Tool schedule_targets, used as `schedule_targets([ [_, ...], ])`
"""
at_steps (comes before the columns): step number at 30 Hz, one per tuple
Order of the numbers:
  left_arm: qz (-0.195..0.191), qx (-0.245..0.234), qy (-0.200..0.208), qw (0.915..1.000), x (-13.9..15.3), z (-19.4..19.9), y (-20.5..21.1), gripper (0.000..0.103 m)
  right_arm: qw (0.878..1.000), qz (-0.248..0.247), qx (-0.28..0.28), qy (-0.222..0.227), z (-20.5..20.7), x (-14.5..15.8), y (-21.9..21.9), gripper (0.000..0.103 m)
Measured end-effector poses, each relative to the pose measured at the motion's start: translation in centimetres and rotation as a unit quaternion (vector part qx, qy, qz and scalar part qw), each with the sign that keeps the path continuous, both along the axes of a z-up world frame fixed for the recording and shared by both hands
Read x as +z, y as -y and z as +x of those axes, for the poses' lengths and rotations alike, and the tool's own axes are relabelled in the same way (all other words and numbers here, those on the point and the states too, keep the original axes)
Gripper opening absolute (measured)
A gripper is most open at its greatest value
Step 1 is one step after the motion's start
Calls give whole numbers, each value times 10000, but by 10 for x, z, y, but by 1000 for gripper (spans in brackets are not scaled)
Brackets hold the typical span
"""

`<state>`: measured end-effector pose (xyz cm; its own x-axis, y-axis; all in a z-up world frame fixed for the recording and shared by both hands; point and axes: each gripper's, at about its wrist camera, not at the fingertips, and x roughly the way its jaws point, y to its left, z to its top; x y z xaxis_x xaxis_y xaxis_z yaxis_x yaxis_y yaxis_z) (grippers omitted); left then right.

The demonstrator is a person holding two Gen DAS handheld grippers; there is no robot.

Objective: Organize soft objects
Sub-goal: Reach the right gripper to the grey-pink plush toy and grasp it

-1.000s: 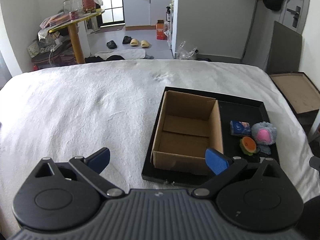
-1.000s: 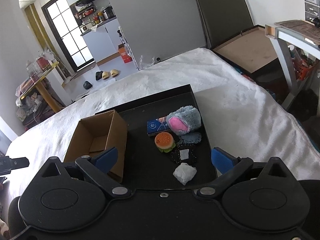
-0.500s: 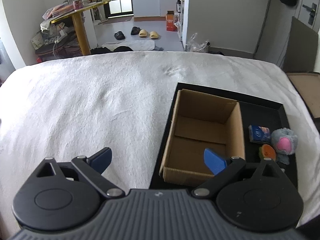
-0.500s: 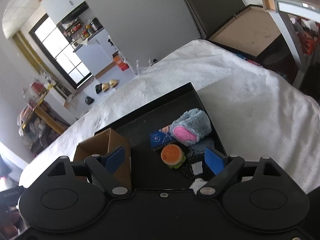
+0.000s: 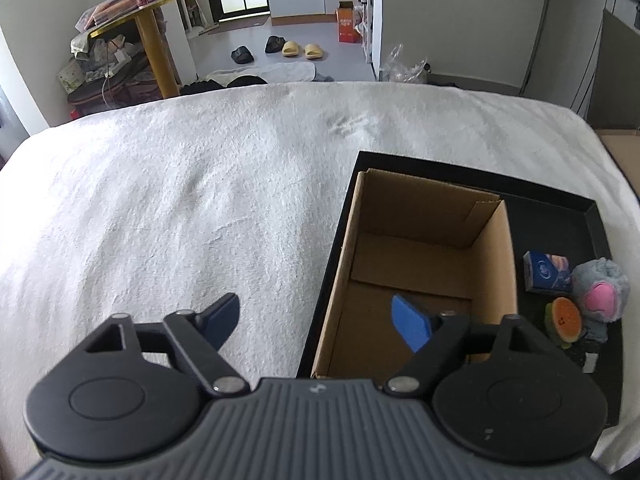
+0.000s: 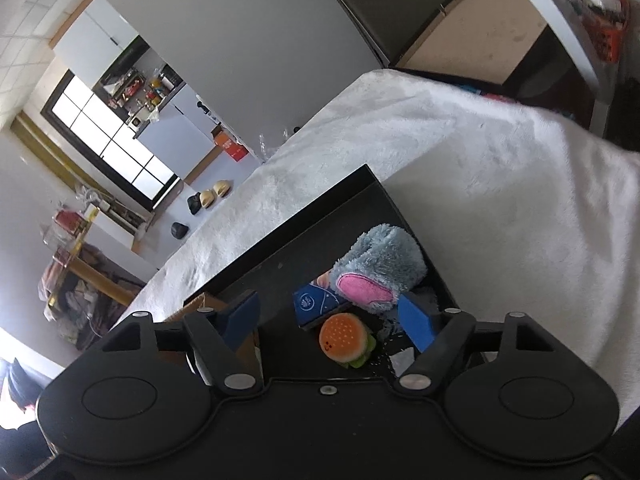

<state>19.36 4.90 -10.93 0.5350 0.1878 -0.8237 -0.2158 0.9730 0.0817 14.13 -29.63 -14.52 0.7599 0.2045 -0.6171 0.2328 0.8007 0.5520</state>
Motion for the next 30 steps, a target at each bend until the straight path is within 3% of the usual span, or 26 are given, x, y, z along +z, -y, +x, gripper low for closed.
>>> schedule_targets([
  [7, 279, -8, -180, 9994, -21, 22, 6, 71, 9992, 357, -125, -117, 25, -22, 4, 75],
  [18, 706, -219, -463, 9962, -48, 46, 25, 70, 9920, 899, -571, -671, 52, -68, 23, 77],
  [28, 849, -403, -881, 9917, -68, 60, 37, 69, 9864, 1245, -762, -752, 68, -87, 32, 84],
  [29, 868, -419, -914, 9911, -70, 60, 38, 67, 9858, 1277, -784, -764, 71, -88, 33, 84],
  [30, 897, -412, -960, 9905, -73, 61, 39, 56, 9851, 1309, -806, -771, 73, -90, 33, 84],
])
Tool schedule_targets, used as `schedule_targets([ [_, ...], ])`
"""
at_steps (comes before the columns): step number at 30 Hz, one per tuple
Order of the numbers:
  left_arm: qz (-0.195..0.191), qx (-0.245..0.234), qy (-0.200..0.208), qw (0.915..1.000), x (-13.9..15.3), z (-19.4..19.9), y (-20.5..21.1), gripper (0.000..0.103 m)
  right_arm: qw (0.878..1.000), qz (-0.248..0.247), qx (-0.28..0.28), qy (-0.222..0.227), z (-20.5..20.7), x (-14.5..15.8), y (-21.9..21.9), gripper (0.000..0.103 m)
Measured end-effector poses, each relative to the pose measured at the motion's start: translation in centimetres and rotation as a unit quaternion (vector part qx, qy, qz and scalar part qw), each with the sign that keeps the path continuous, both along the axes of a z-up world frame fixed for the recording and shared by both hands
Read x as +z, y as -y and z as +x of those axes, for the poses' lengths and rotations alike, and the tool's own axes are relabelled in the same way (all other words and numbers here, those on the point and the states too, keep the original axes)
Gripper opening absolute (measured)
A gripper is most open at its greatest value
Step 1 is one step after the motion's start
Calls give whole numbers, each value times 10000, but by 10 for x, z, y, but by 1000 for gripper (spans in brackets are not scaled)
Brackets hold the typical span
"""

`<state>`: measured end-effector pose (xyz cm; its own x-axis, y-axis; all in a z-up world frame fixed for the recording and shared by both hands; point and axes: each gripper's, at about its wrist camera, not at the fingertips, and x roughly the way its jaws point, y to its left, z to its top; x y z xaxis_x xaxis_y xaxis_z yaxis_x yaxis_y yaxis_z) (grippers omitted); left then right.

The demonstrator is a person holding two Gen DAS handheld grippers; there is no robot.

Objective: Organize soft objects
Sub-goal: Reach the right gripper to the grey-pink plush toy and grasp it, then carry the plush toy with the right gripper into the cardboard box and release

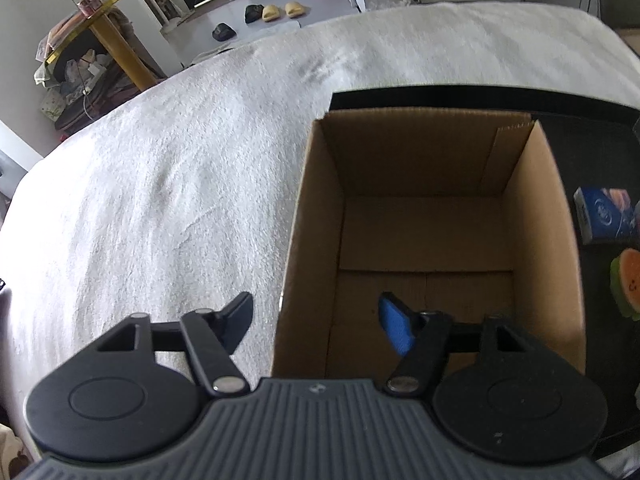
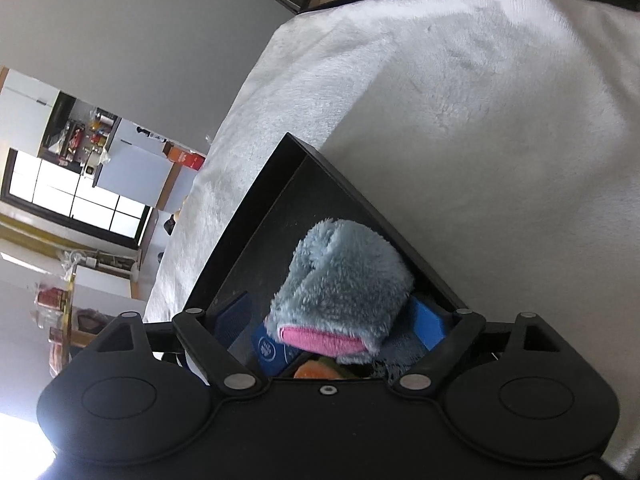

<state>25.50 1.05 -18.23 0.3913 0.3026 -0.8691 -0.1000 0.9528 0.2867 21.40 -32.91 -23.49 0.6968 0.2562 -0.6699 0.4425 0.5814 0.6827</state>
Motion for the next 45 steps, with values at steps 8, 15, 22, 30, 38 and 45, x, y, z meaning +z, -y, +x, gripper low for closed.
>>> schedule_targets([
  [8, 119, 78, 10, 9999, -2, 2, 2, 36, 9999, 16, -39, -119, 3, -5, 2, 45],
  [15, 78, 198, 118, 9997, 3, -3, -3, 16, 9999, -97, 3, 41, -6, 6, 3, 43],
  [22, -122, 274, 231, 9993, 8, -7, -10, 14, 9990, -285, 145, 305, -8, 30, -7, 43],
  [30, -275, 288, 299, 9988, 13, -12, -17, 17, 9948, -591, 563, 600, 1, 59, -41, 43],
  [38, -603, 259, 401, 9970, 12, -15, -28, 12, 9856, -973, 1091, 845, 9, 80, -84, 43],
  [45, -878, 199, 541, 9945, 13, -16, -35, 9, 9762, -1290, 1458, 961, 17, 96, -116, 43],
])
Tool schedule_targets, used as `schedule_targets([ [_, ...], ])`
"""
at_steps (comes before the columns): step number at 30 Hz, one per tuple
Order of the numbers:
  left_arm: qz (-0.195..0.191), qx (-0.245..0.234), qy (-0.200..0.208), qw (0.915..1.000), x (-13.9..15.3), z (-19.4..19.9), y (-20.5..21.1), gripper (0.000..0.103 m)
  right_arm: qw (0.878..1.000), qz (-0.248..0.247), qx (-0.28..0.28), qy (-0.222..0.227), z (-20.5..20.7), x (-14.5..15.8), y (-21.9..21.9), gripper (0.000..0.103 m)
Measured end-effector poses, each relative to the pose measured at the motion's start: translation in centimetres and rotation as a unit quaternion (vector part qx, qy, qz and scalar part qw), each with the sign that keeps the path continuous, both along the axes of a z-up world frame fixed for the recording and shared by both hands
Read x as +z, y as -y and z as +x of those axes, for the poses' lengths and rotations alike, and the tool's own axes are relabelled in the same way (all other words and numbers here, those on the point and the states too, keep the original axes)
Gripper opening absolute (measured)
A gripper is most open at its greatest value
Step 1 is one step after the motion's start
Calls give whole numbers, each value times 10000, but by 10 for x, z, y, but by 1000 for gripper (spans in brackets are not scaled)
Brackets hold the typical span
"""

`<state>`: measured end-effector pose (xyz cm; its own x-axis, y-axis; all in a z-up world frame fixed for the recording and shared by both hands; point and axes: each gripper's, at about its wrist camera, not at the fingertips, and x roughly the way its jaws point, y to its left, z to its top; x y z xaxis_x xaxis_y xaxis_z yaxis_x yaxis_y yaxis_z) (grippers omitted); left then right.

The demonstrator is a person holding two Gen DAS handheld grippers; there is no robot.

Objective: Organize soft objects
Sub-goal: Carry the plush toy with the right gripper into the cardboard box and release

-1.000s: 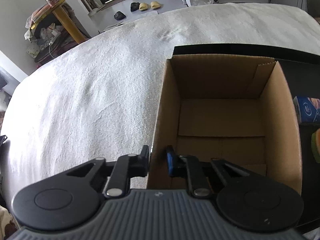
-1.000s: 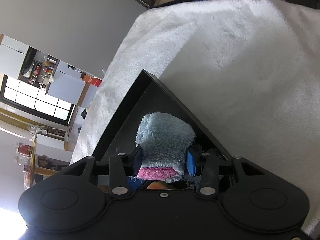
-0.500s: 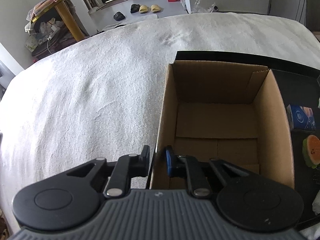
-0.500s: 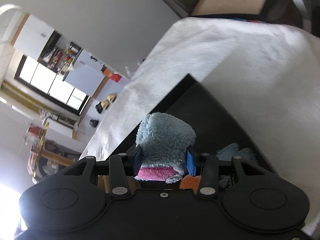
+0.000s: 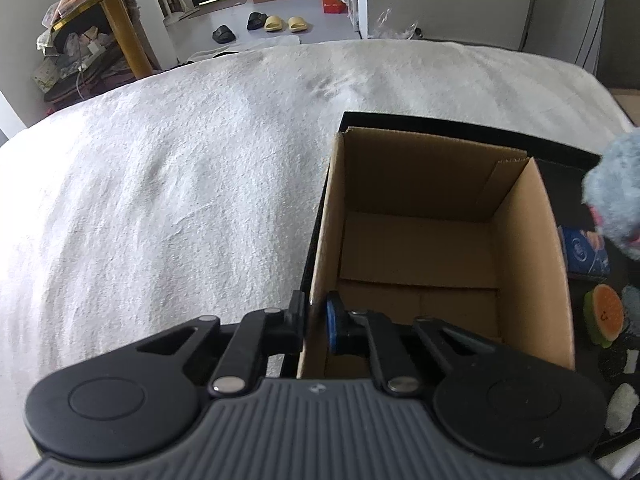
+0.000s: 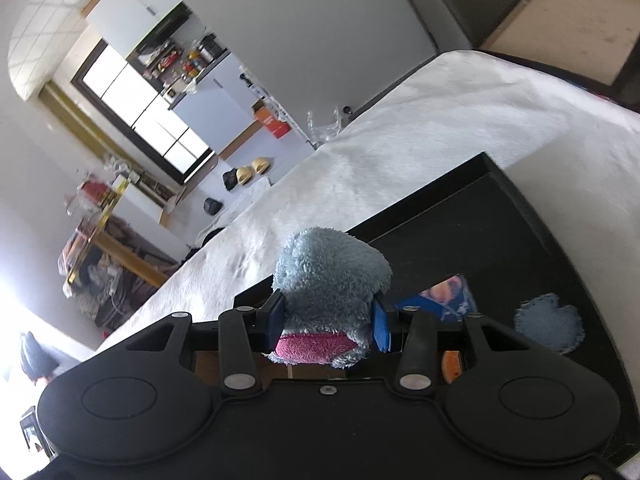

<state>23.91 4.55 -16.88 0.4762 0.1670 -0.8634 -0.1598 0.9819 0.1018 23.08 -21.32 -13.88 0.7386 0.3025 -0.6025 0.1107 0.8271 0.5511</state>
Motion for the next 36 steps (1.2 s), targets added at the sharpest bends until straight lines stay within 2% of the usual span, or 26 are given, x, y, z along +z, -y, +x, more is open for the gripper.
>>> schedule_targets([
  [6, -384, -79, 112, 9992, -2, 1, -8, 8, 9992, -325, 242, 58, 1, 7, -30, 43],
  [16, -601, -227, 217, 9977, -7, 1, -14, 8, 9935, -763, 834, 140, 8, 15, -84, 43],
  [26, -897, -224, 247, 9954, -13, 0, -30, 8, 9786, -1245, 1609, -304, 26, 6, -131, 43],
  [31, -931, -202, 275, 9951, -14, 0, -32, 9, 9778, -1122, 1676, -560, 31, -2, -141, 43],
  [34, -954, -193, 282, 9949, -13, 0, -32, 9, 9813, -809, 1637, -614, 34, -5, -139, 44],
  [36, -937, -196, 277, 9950, -14, 0, -32, 9, 9833, -568, 1616, -622, 36, -6, -140, 50],
])
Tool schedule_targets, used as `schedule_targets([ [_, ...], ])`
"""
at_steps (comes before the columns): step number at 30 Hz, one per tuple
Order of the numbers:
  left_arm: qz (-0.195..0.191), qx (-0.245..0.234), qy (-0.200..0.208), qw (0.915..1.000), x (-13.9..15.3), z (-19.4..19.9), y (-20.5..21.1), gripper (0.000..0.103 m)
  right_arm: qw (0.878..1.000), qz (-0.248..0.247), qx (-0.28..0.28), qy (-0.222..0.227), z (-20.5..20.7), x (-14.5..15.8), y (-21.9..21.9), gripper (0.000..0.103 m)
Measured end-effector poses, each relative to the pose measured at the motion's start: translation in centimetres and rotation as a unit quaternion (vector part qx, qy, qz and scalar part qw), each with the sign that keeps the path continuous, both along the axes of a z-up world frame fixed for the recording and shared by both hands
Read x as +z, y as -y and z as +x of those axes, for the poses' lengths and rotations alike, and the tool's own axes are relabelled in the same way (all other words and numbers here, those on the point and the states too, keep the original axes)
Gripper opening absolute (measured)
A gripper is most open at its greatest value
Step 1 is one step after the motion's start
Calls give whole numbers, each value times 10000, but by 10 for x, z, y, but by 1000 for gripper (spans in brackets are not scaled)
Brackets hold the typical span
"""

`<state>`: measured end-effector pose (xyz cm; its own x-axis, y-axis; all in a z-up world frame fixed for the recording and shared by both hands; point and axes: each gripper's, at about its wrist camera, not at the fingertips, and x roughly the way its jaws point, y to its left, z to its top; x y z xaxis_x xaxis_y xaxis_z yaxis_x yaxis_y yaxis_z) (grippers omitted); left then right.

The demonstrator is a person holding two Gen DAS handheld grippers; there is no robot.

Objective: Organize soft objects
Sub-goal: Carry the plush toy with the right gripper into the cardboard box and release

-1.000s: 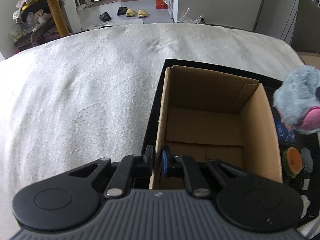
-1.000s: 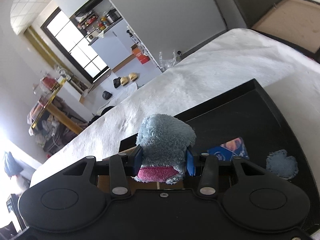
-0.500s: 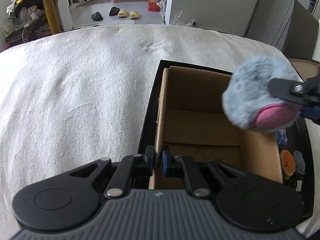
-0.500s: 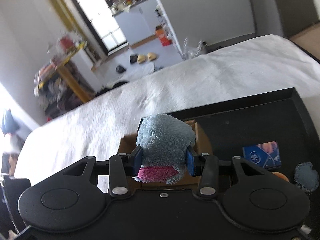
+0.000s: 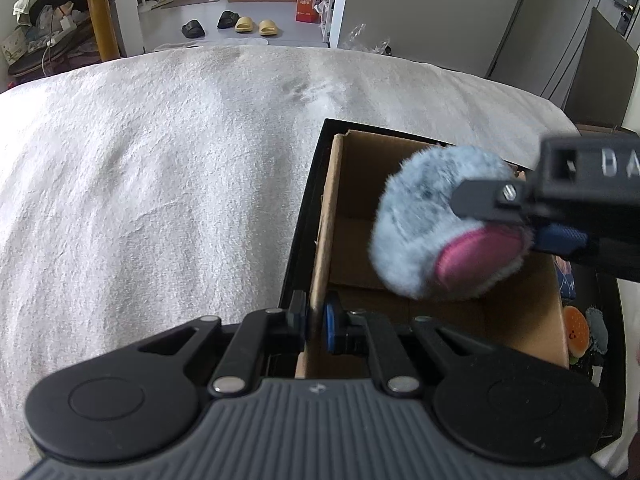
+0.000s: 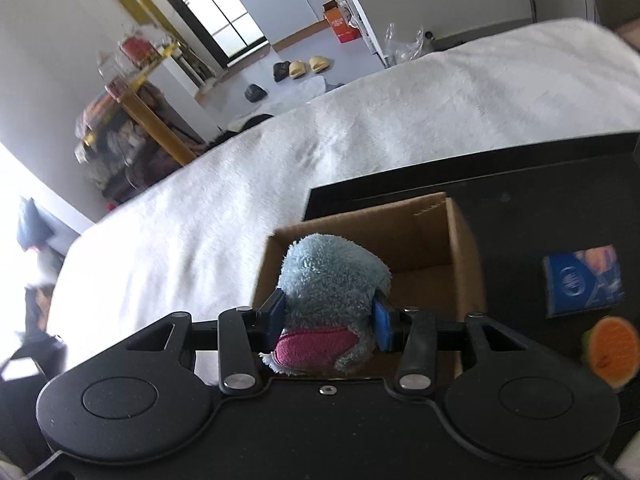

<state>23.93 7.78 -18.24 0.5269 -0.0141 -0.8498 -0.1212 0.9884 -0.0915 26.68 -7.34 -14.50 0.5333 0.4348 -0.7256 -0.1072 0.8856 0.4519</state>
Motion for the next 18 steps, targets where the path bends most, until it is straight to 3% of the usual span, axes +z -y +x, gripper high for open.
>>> schedule_targets([
  [8, 401, 93, -87, 9991, 1, 1, 8, 16, 9997, 59, -186, -111, -3, 0, 15, 55],
  [13, 622, 140, -108, 9979, 4, 1, 14, 33, 9995, 120, -272, -92, -13, 5, 34, 55],
  [16, 706, 136, -24, 9974, 9, -2, 17, 50, 9994, 82, -318, -50, -21, 8, 43, 61],
  [18, 766, 125, 15, 9970, 12, -4, 21, 55, 9993, 36, -363, 21, -27, 11, 50, 64],
])
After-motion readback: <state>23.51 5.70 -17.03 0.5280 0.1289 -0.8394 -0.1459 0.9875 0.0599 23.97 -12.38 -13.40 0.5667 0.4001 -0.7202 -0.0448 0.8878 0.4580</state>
